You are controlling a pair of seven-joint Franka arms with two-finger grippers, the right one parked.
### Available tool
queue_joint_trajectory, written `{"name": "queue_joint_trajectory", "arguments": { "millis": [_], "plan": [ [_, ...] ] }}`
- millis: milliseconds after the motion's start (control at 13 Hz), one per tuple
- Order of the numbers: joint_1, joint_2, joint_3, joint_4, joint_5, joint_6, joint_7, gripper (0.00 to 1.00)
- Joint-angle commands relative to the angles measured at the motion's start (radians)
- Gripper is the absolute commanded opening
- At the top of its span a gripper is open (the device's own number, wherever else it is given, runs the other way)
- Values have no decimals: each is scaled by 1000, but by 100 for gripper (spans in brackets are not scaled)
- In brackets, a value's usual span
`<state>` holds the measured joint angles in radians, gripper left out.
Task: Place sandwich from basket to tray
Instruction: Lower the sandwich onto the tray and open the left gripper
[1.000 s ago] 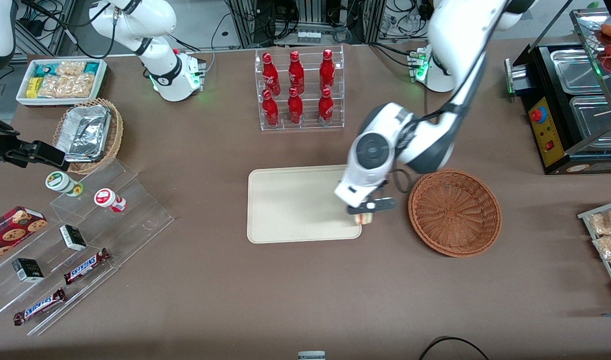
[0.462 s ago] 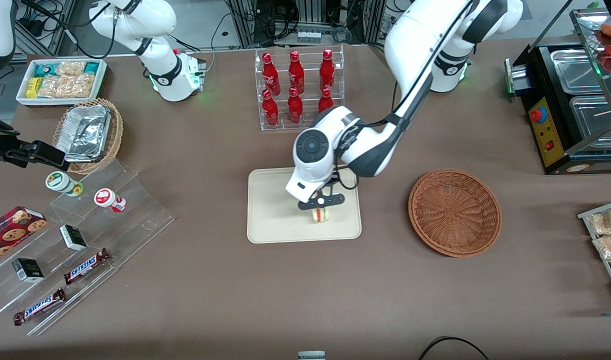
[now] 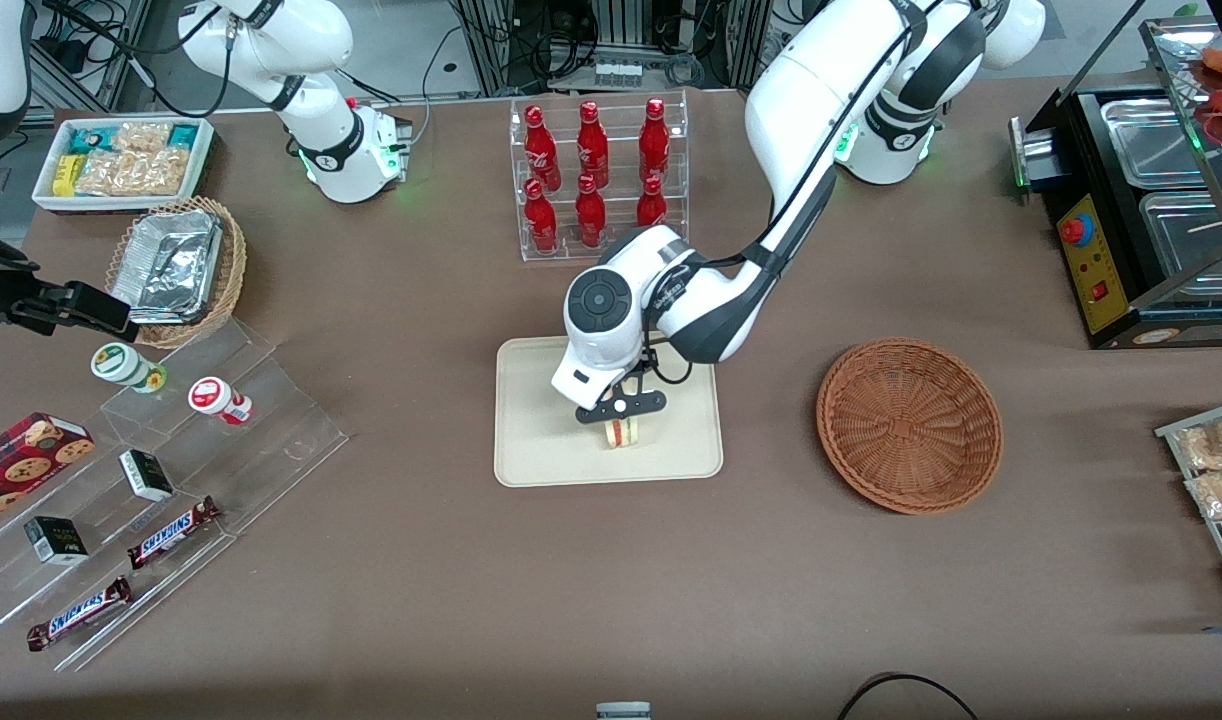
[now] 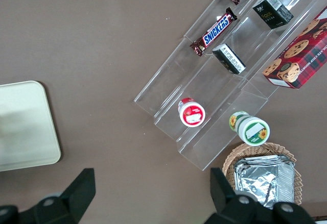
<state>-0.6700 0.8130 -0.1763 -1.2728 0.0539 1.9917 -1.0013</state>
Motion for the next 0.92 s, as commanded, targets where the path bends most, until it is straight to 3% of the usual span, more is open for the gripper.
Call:
{"name": "queue_joint_trajectory", "arguments": {
  "millis": [0,615,692,769,846],
  "plan": [
    [-17,23,14,38,-8,-1,-34,0],
    [-19,52,12,35,-8,27,-83,0],
    [-19,52,12,35,-8,27,-85,7],
    [-17,54,12,35,-8,27,-85,47],
    [-16,54,12,33,-8,27,-85,99]
  ]
}}
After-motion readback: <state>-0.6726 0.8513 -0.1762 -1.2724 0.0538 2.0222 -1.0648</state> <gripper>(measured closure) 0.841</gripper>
